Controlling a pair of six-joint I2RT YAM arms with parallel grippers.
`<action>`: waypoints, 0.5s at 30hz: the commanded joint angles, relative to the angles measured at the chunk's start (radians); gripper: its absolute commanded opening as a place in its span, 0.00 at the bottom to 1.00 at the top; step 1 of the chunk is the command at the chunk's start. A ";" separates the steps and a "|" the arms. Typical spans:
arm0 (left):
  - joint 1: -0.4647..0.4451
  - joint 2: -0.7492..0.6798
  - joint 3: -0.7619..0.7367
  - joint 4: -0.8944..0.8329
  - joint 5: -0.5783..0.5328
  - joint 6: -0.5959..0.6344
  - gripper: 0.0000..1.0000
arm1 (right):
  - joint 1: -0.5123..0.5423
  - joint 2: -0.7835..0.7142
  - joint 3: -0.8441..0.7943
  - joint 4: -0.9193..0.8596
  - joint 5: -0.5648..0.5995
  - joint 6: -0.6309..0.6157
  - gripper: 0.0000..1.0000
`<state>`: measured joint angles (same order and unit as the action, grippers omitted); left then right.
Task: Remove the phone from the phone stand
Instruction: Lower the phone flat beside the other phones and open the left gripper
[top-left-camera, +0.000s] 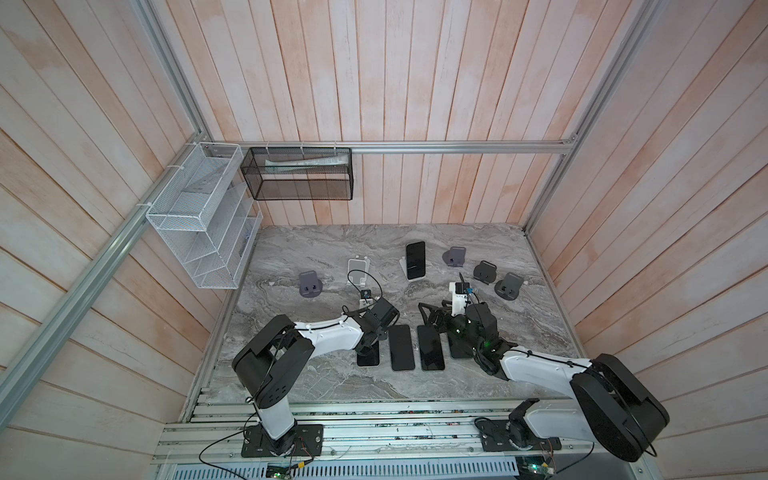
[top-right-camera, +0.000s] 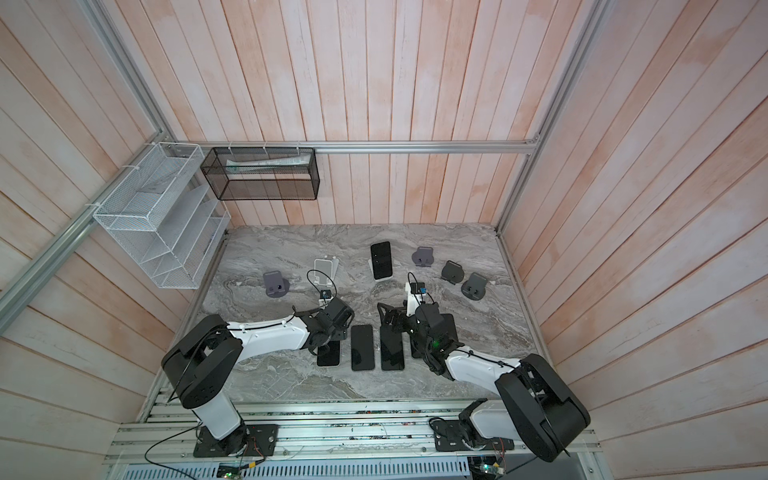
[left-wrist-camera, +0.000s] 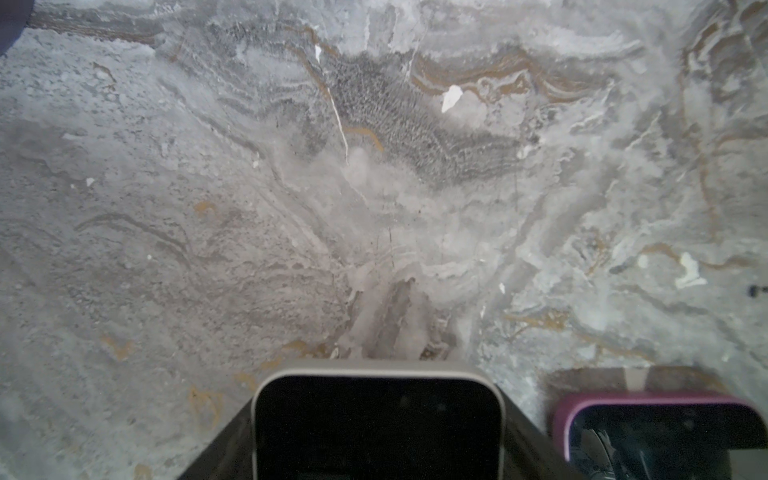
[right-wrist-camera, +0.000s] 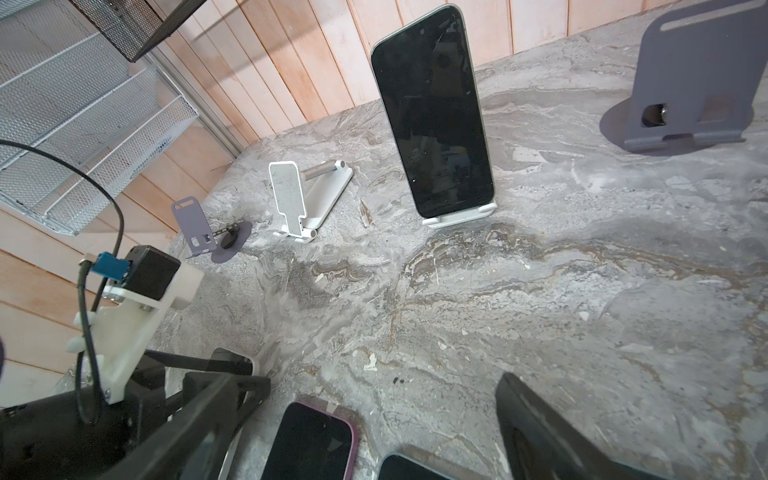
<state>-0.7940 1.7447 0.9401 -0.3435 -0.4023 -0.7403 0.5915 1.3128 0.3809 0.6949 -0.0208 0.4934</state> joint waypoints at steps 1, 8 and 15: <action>-0.015 0.016 -0.018 0.003 -0.022 -0.035 0.69 | 0.005 0.014 0.029 -0.010 0.015 -0.009 0.98; -0.040 0.016 -0.004 -0.015 0.006 -0.040 0.69 | 0.005 -0.003 0.019 0.003 0.005 -0.012 0.98; -0.046 0.024 -0.015 0.000 0.026 -0.057 0.70 | 0.005 -0.001 0.021 0.000 0.001 -0.012 0.98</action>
<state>-0.8345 1.7466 0.9401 -0.3519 -0.3939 -0.7647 0.5915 1.3155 0.3817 0.6952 -0.0212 0.4934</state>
